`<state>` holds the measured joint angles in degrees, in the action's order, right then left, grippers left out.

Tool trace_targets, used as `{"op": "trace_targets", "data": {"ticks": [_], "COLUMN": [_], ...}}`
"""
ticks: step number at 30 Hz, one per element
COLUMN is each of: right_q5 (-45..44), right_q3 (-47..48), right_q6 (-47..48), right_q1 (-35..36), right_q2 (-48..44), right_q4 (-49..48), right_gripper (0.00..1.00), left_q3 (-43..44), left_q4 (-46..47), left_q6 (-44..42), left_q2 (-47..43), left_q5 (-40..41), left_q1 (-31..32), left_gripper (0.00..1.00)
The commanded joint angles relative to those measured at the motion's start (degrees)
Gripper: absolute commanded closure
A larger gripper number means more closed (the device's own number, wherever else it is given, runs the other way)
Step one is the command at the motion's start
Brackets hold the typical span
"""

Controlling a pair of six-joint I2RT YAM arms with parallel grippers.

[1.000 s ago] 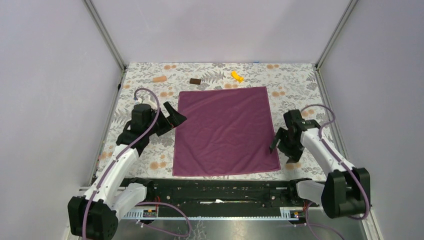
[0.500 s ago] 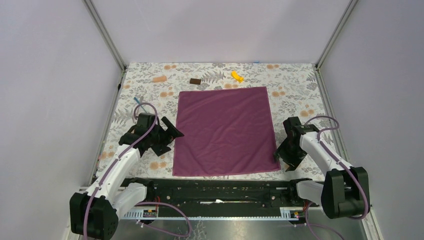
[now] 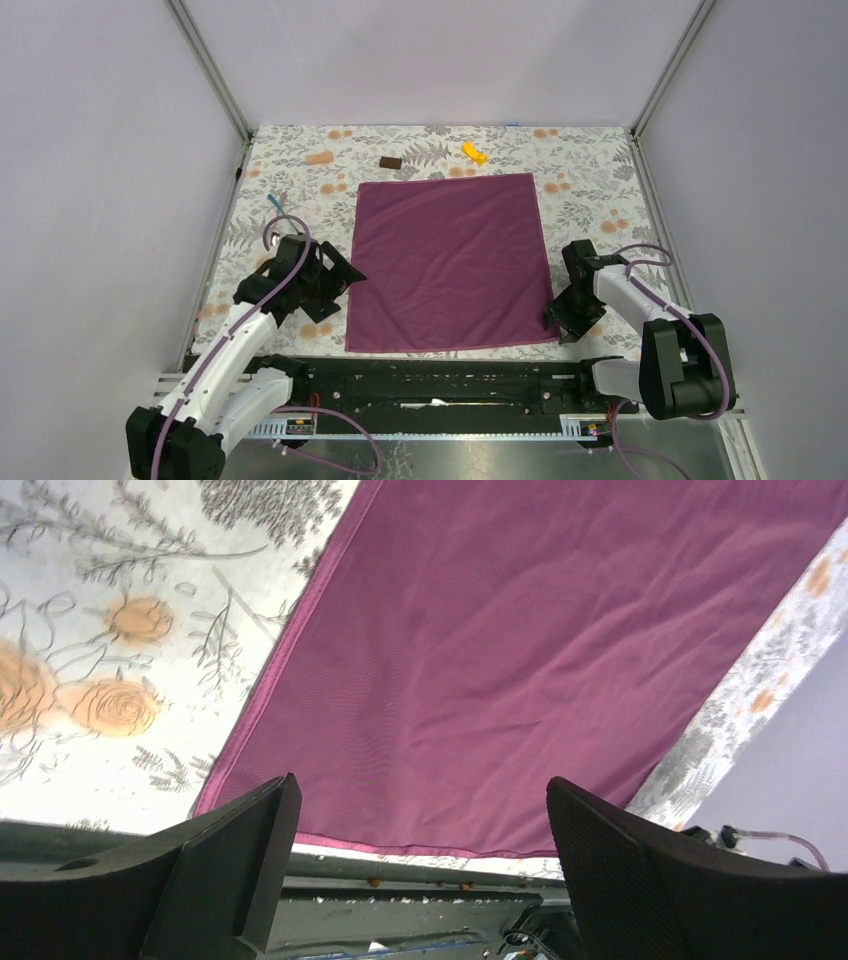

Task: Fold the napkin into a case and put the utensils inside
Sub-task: Pick up the flattened napkin from the center of the board.

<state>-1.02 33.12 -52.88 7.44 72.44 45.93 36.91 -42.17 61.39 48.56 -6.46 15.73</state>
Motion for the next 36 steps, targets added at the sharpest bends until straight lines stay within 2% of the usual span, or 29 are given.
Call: {"op": "trace_targets", "data": {"ticks": [1,3,7,13,17,22,26,30,36], "right_q5": [-1.4,-1.7,-1.7,-3.8,-4.5,-4.8,-3.9,-3.7,-3.0], "right_q3": [-2.1,-3.3,-4.7,-5.2,-4.9,-5.4,-5.8,-5.9,-5.9], "right_q6": [-3.4,-4.5,-5.5,-6.2,-6.9,-6.6,-6.4,-5.7,-4.8], "right_q1": [-0.2,-0.2,-0.2,-0.2,-0.2,-0.2,-0.1,-0.1,-0.1], "right_q2": [0.4,0.6,0.4,-3.1,-4.9,-6.5,-7.3,-7.9,-8.1], "right_q4": [-2.1,-2.8,-3.8,-2.9,-2.2,-2.1,-2.3,-2.5,-3.1], "right_gripper": [0.50,0.56,0.74,0.99,1.00,1.00,1.00,1.00,1.00], "left_q3": [2.7,3.2,3.5,4.2,5.1,4.4,4.7,3.9,0.8], "left_q4": [-6.4,-9.4,-14.7,-24.6,-28.0,-27.3,-27.7,-27.9,-23.7], "left_q6": [5.5,8.1,15.1,30.9,39.1,43.7,46.2,48.3,46.7], "left_q2": [-0.7,0.3,2.5,9.7,15.3,17.7,18.5,19.9,20.7], "left_q5": [6.2,9.3,14.6,18.2,18.1,18.6,20.5,21.9,22.4], "left_q1": [3.9,6.4,14.0,29.4,36.1,36.6,36.6,36.5,33.1], "left_gripper": [0.01,0.01,0.01,0.03,0.11,0.34,0.42,0.47,0.45]}}
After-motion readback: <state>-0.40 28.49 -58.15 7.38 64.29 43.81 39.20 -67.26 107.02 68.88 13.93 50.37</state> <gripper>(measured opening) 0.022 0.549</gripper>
